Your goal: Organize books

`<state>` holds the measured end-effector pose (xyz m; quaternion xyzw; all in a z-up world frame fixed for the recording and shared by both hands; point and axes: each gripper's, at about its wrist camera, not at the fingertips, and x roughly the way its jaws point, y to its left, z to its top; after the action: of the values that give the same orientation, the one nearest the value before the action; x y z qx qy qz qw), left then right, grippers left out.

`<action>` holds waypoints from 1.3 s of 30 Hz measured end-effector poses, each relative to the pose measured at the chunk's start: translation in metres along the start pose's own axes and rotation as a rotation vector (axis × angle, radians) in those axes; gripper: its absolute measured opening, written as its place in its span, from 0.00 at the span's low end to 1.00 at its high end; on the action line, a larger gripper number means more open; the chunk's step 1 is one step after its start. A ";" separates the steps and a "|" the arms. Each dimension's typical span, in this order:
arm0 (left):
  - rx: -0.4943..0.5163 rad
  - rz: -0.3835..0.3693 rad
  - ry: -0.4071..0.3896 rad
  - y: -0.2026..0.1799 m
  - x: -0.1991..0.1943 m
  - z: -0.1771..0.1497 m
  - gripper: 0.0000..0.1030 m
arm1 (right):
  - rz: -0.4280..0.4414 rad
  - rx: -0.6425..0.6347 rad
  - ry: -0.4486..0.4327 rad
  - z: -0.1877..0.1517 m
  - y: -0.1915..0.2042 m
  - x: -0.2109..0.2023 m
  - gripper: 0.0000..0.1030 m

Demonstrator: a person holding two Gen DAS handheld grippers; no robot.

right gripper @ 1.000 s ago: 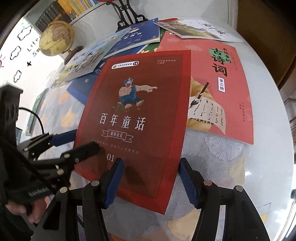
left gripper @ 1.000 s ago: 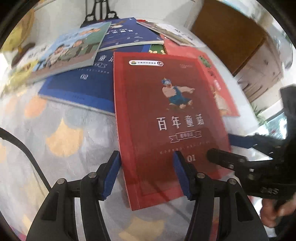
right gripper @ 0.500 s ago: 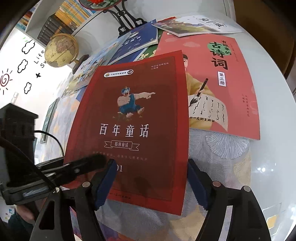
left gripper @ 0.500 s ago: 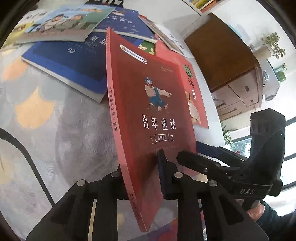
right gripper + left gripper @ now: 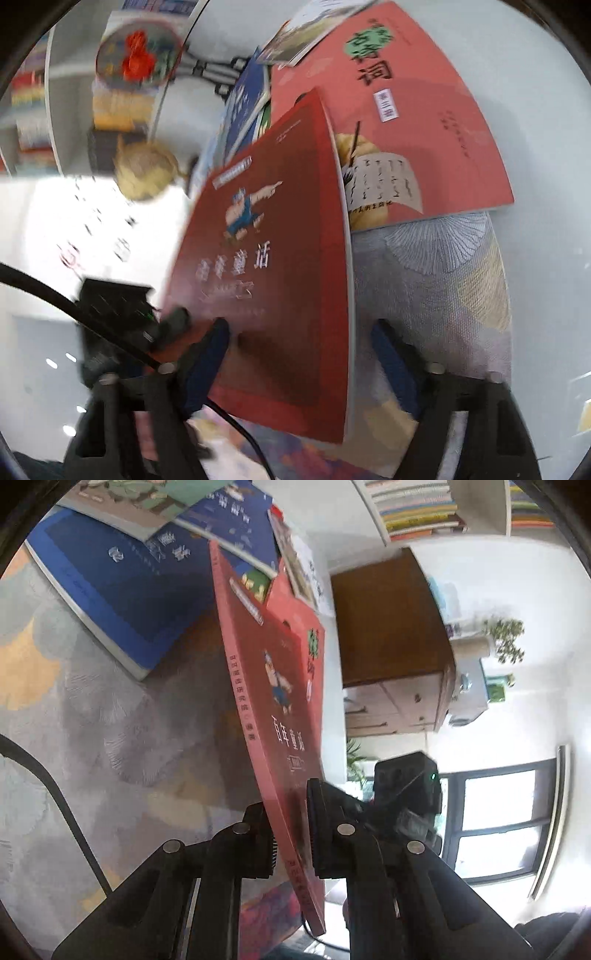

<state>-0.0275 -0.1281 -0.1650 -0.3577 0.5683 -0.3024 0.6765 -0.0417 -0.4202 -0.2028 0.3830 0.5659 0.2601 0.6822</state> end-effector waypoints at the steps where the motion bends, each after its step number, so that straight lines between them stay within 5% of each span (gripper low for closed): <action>1: 0.002 0.032 0.006 0.000 0.003 0.000 0.10 | 0.007 0.012 -0.001 0.001 -0.003 0.000 0.52; 3: 0.028 0.117 0.015 -0.003 0.004 -0.002 0.10 | -0.031 -0.005 -0.012 -0.001 -0.003 0.000 0.35; 6: 0.120 0.291 0.040 -0.012 0.013 -0.006 0.11 | -0.077 -0.069 -0.010 -0.005 0.002 -0.002 0.23; 12: 0.336 0.578 0.046 -0.040 0.032 -0.026 0.11 | -0.308 -0.400 0.054 -0.020 0.055 0.023 0.23; 25: 0.382 0.658 -0.180 -0.070 -0.038 -0.053 0.14 | -0.257 -0.673 0.101 -0.043 0.114 0.040 0.23; 39: 0.295 0.714 -0.391 -0.016 -0.183 -0.052 0.14 | -0.189 -0.917 0.131 -0.074 0.235 0.131 0.24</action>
<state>-0.1098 0.0049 -0.0557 -0.0886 0.4679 -0.0541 0.8776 -0.0661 -0.1655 -0.0907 -0.0284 0.4669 0.4436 0.7644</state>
